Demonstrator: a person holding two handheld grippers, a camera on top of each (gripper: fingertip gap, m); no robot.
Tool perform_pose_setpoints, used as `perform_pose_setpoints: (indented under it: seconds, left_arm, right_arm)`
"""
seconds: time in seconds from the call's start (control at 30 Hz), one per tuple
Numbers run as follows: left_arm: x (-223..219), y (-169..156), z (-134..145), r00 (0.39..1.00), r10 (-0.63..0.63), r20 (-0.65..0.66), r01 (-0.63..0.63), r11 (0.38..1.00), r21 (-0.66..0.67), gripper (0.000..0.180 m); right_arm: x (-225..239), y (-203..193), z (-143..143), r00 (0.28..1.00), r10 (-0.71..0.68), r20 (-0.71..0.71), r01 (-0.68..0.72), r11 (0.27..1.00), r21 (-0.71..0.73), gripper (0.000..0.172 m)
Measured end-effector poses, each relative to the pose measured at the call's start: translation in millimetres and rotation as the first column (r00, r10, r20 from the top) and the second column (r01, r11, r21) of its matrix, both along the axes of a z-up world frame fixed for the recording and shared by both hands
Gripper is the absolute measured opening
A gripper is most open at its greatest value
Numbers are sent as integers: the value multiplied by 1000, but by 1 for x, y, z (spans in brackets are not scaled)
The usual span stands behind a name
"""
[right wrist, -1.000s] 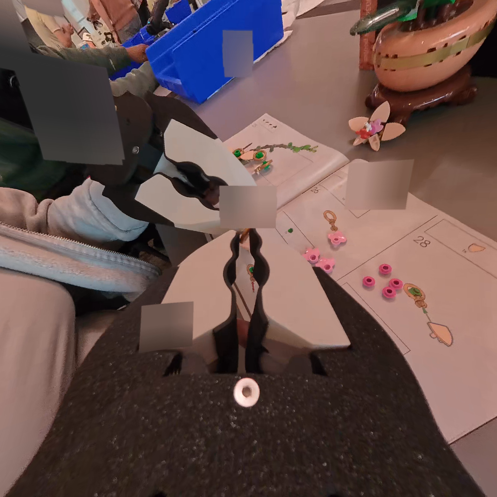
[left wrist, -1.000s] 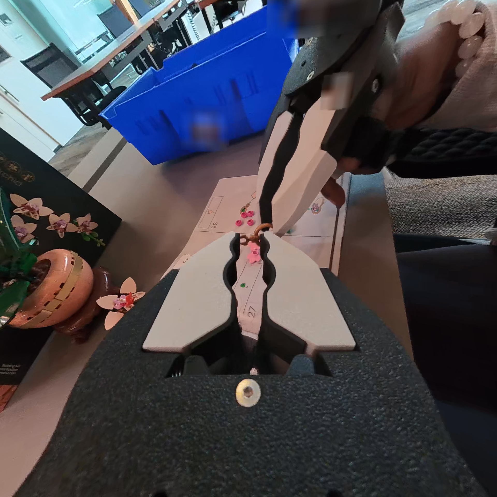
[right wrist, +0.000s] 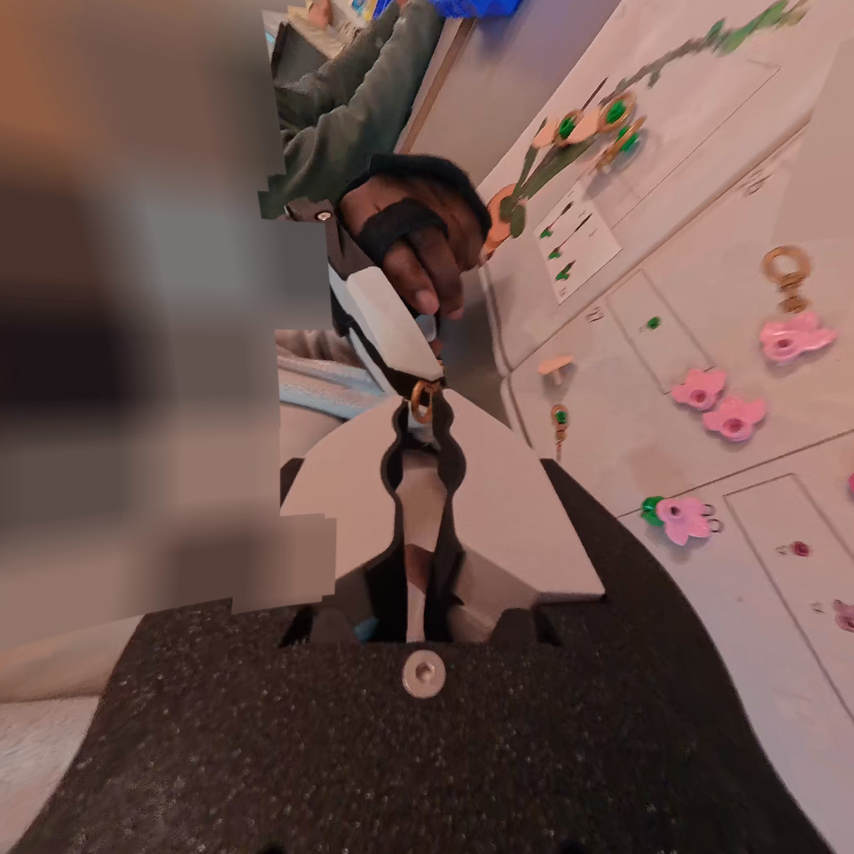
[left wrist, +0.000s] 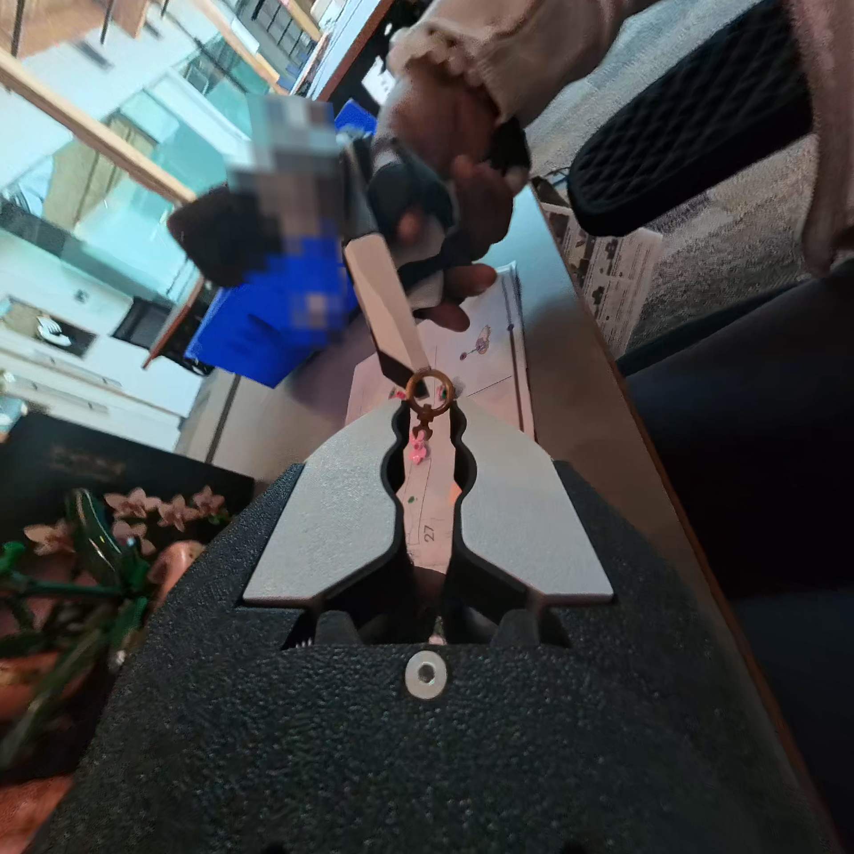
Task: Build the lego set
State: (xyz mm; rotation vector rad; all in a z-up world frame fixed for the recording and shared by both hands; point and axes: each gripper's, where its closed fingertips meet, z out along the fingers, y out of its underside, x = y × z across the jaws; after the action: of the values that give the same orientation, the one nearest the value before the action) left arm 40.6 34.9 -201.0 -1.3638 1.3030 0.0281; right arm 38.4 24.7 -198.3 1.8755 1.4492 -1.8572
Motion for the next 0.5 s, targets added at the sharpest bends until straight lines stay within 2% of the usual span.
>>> perform_pose_setpoints:
  seconds: [0.1, 0.17, 0.27, 0.37, 0.5]
  left_arm:
    - [-7, 5, -1, 994, 65, 88, -57, 994, -93, 17]
    - [-8, 6, 2, 985, 92, 147, -74, 989, -127, 17]
    - [-10, 9, 2, 978, 122, 167, -98, 984, -147, 17]
    - [-8, 8, 2, 977, 120, 177, -94, 984, -148, 17]
    - [-6, 5, 4, 982, 94, 164, -81, 993, -83, 22]
  right_arm:
    - [-3, 10, -1, 994, -98, -40, 102, 989, 109, 23]
    - [-6, 12, -1, 985, -155, -74, 164, 976, 142, 24]
    - [-10, 9, -1, 971, -209, -117, 225, 963, 150, 21]
    - [-13, 11, -1, 954, -256, -153, 280, 945, 167, 2]
    - [-11, 6, 1, 963, -242, -121, 251, 965, 69, 2]
